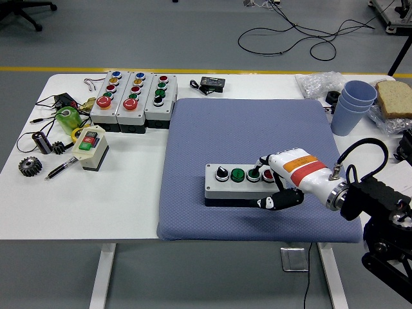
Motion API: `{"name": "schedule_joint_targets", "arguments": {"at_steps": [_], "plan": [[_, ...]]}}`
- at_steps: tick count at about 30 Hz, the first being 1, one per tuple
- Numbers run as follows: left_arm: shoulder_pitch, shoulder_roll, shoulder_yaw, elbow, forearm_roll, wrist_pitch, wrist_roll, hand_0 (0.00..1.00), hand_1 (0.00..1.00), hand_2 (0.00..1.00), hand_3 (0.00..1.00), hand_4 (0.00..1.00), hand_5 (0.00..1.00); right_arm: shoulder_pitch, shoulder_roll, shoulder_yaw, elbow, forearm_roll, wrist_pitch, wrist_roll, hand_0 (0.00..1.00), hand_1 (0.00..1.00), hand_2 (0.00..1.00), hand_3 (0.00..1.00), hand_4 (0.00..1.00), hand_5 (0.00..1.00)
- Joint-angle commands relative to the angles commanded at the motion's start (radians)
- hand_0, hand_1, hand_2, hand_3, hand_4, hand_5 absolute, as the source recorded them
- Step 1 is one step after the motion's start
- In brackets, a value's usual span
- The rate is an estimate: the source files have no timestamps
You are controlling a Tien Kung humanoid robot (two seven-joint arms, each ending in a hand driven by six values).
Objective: Pick up the button,place it on the desk,press the button,press the button
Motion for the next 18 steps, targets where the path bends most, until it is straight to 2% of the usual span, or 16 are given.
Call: {"name": "schedule_joint_targets", "arguments": {"at_steps": [11,15,16,17,18], "plan": [[0.004,0.0,-0.003,0.0,0.007,-0.002,0.001,0.595,0.635,0.67,0.545,0.347,0.693,-0.003,-0.001,-0.003,-0.009,0.001,-0.002,-0.003,0.098,0.002,0.204,0.65,0.933,0.517],[0.005,0.0,-0.001,0.0,0.004,-0.001,0.001,0.595,0.635,0.67,0.545,0.347,0.693,-0.005,0.0,0.011,-0.002,0.01,-0.039,0.0,0.098,0.002,0.204,0.65,0.933,0.517],[0.005,0.0,0.001,0.0,0.001,-0.001,0.0,0.595,0.635,0.67,0.545,0.347,0.693,-0.01,0.001,0.021,0.001,0.035,-0.083,0.006,0.098,0.002,0.204,0.65,0.933,0.517],[0.006,0.0,0.002,0.0,-0.001,-0.001,0.0,0.595,0.636,0.67,0.546,0.346,0.692,-0.014,0.003,0.03,0.003,0.058,-0.112,0.011,0.155,0.002,0.265,0.653,0.888,0.476],[0.006,0.0,0.003,0.0,-0.002,0.0,-0.001,0.595,0.636,0.67,0.546,0.346,0.692,-0.018,0.004,0.038,0.004,0.086,-0.151,0.016,0.155,0.002,0.265,0.653,0.888,0.476]]}}
